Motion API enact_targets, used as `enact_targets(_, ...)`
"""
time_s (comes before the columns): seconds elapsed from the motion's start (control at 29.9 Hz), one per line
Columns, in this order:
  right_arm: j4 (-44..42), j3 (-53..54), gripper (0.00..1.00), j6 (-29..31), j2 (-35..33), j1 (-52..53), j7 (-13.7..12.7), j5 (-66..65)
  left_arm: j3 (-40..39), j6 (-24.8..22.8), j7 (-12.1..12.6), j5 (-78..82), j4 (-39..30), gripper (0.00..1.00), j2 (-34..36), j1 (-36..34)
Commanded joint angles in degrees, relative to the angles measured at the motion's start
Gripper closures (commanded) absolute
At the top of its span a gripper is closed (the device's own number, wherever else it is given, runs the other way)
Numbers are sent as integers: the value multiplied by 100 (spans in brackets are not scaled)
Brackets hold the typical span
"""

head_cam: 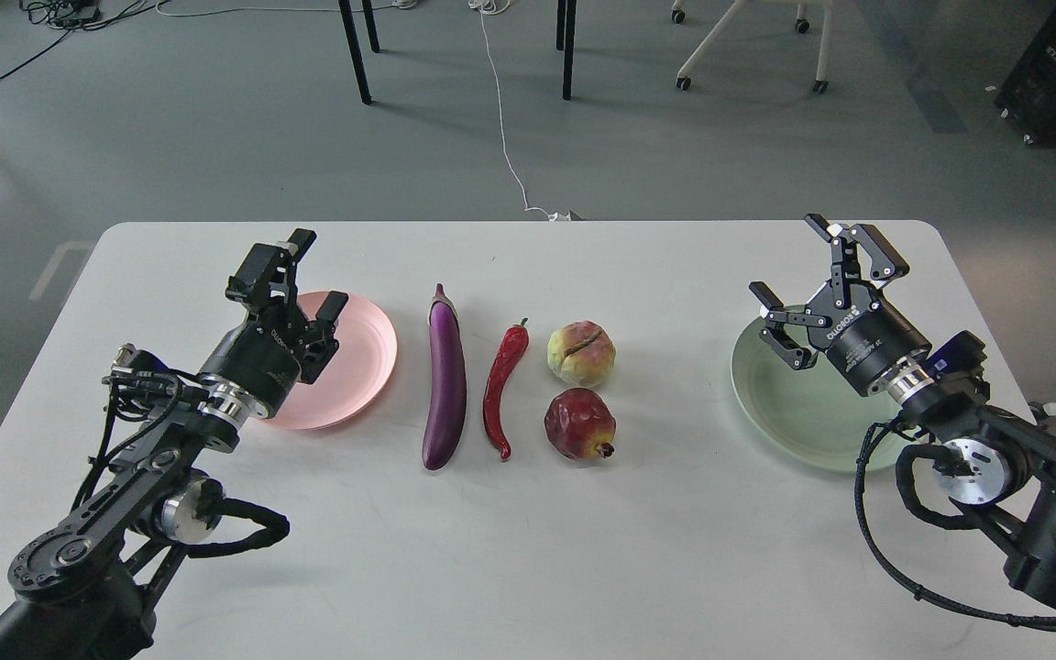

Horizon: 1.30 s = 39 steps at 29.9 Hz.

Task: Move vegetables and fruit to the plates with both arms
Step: 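Move the right gripper over the peach beside the red fruit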

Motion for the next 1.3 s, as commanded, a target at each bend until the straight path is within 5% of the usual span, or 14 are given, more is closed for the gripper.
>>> enact_targets(0.0,239,115,2,-1,-160,-220,-1,-9,10,56,14,83,-37,1,-49,-18)
enact_targets(0.2,318,124,2,-1,-336,15,-1,-315,36,12,14,-13,7,1,-49,-1)
enact_targets(0.33,336,-104,2,-1,-529,955,-1,-1667,54,-6,-12,-13,34,1,-14,17)
enact_targets(0.6,144,-2658,2,-1,-407,4099,-1,-4479,36,-295,-12,-153,-54,1,39,17)
enact_targets(0.8,-516,-4515,2,-1,857,5535,-1,-6317,36,-507,-3,-338,-203,1,74,52)
enact_targets(1.27,-1553,-5906,2,-410,2722,5370,-1,-7331,-34,-516,-12,-338,-370,0,127,166)
